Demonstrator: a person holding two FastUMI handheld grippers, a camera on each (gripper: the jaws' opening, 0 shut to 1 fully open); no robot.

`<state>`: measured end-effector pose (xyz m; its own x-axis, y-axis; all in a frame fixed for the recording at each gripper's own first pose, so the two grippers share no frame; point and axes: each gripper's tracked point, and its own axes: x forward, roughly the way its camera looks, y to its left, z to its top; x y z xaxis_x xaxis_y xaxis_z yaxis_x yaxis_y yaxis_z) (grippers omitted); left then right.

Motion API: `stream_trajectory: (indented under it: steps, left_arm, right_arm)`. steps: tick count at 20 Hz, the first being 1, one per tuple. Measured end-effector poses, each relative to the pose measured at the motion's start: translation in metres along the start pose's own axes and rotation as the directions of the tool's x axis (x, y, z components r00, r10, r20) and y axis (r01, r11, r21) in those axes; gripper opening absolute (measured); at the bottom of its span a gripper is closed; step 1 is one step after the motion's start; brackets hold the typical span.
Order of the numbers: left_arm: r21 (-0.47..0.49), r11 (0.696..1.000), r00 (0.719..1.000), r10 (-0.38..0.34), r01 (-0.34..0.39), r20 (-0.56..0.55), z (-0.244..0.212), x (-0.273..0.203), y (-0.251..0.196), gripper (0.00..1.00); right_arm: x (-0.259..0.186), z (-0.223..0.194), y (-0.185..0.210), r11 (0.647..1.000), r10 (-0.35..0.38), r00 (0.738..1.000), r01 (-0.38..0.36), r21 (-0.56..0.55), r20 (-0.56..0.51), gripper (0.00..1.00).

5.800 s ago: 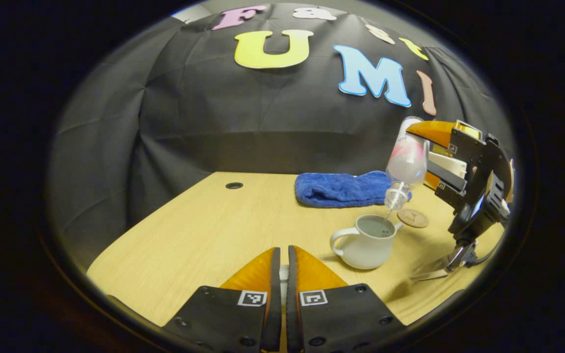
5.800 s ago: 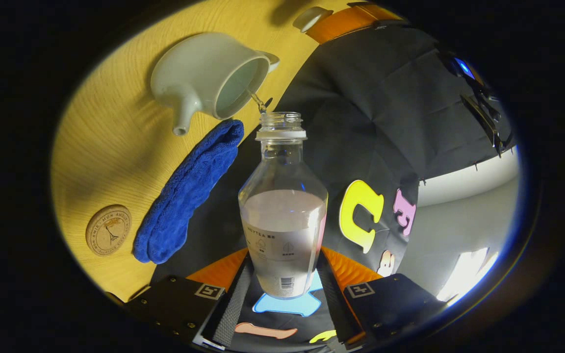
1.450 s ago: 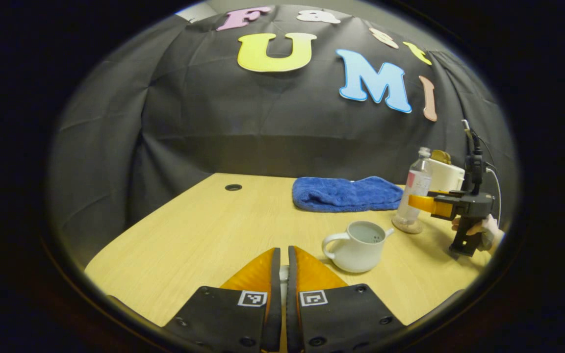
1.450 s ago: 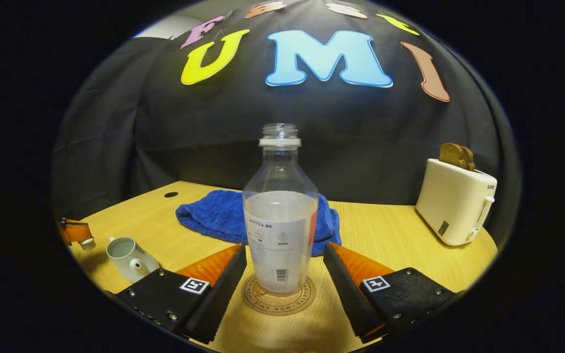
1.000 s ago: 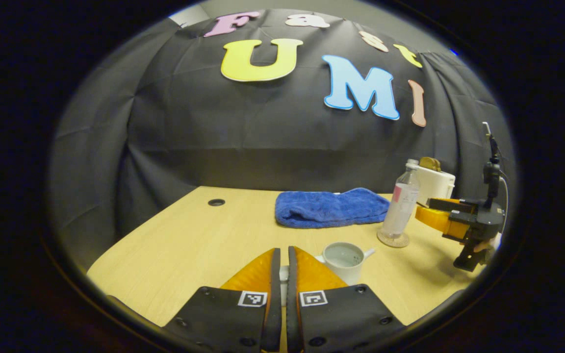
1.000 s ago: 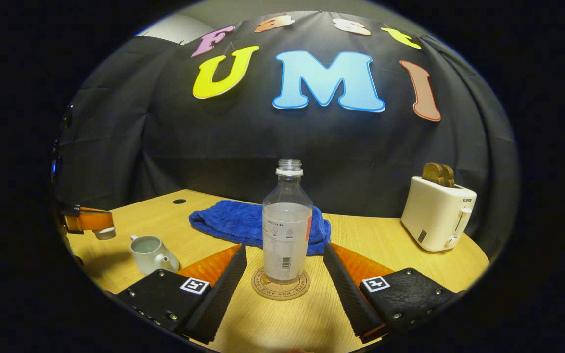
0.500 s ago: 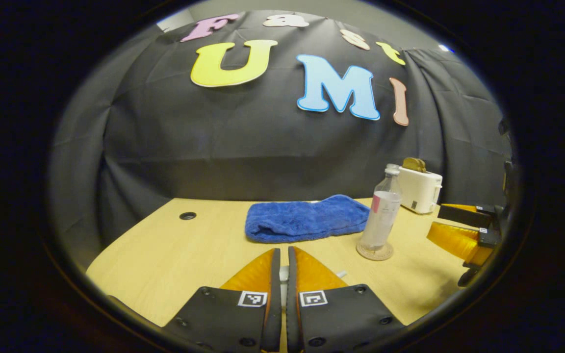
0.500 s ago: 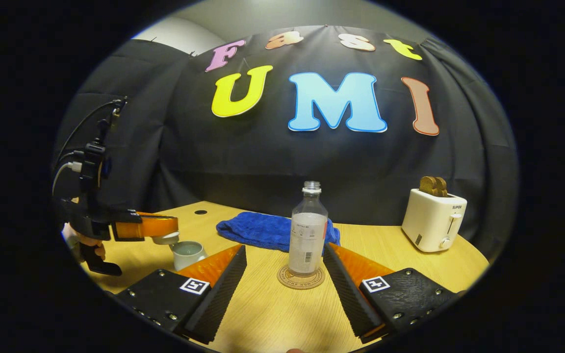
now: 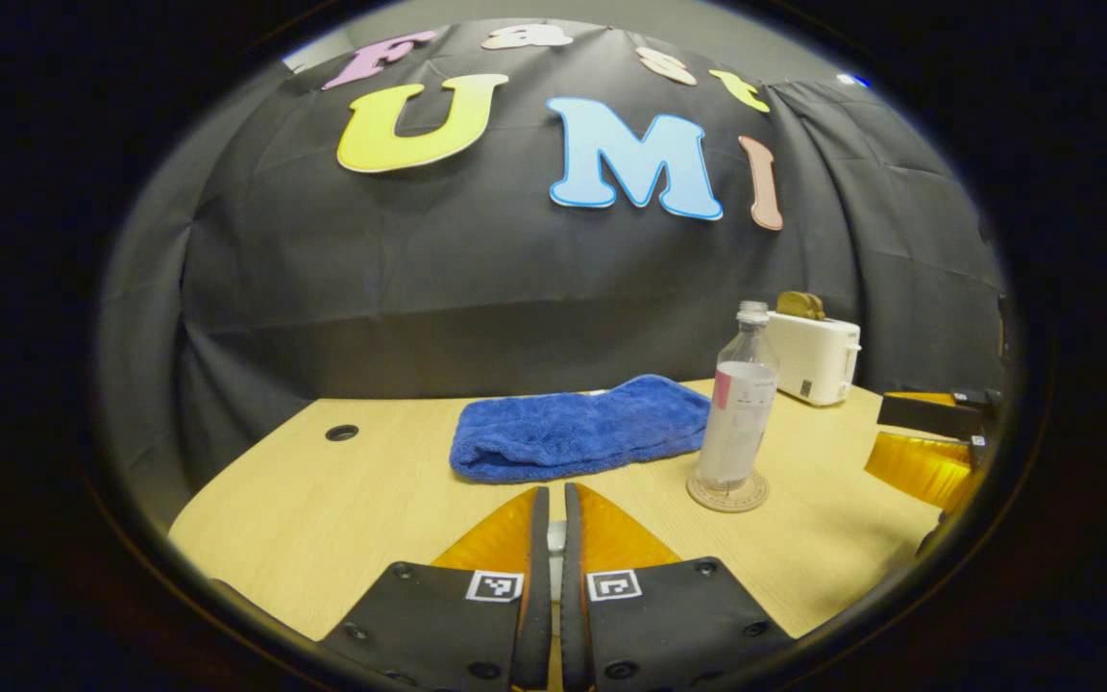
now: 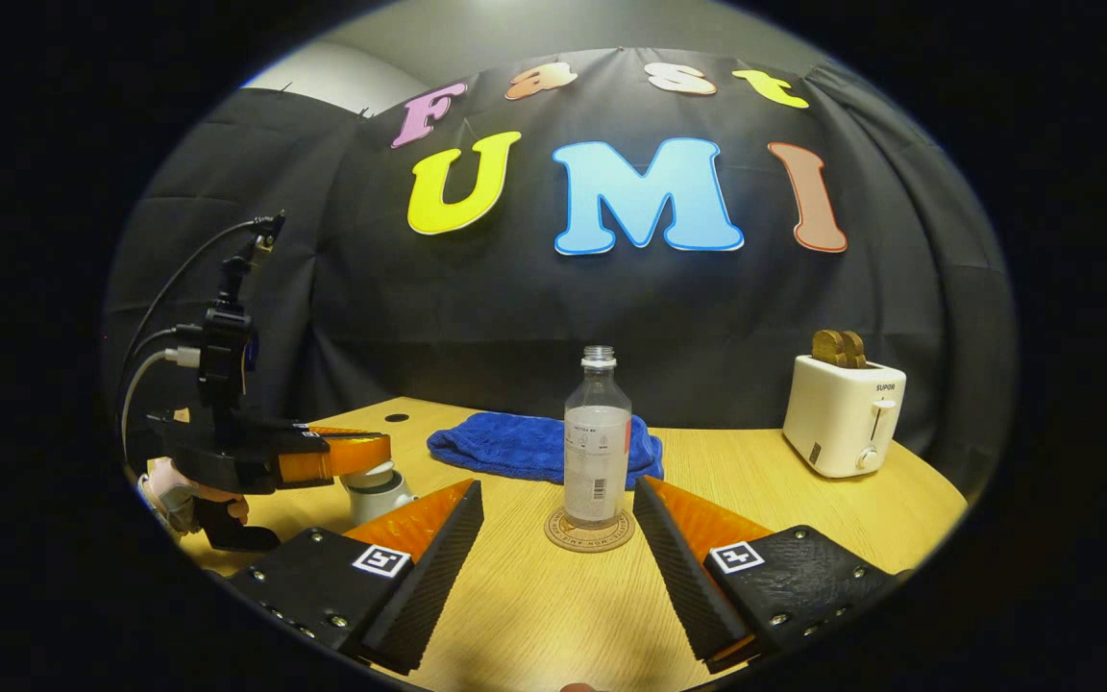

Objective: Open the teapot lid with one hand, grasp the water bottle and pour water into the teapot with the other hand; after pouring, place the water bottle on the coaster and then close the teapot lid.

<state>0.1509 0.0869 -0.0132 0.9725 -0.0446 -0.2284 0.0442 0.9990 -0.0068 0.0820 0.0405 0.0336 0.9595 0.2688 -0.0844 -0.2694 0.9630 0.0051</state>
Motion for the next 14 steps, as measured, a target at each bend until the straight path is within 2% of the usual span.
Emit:
stream_trajectory:
  steps: [8, 14]
  left_arm:
    - [0.024, 1.000, 1.000, 0.018, -0.018, -0.007, -0.005, 0.007, -0.002, 0.11]
    - [0.000, 1.000, 1.000, 0.021, -0.021, -0.001, -0.008, 0.006, -0.001, 0.12]
  right_arm:
    - [-0.002, -0.006, -0.013, 0.999, -0.017, 1.000, 0.017, 0.045, -0.006, 0.98]
    - [-0.002, -0.012, -0.014, 0.998, -0.020, 1.000, 0.021, 0.062, -0.013, 0.98]
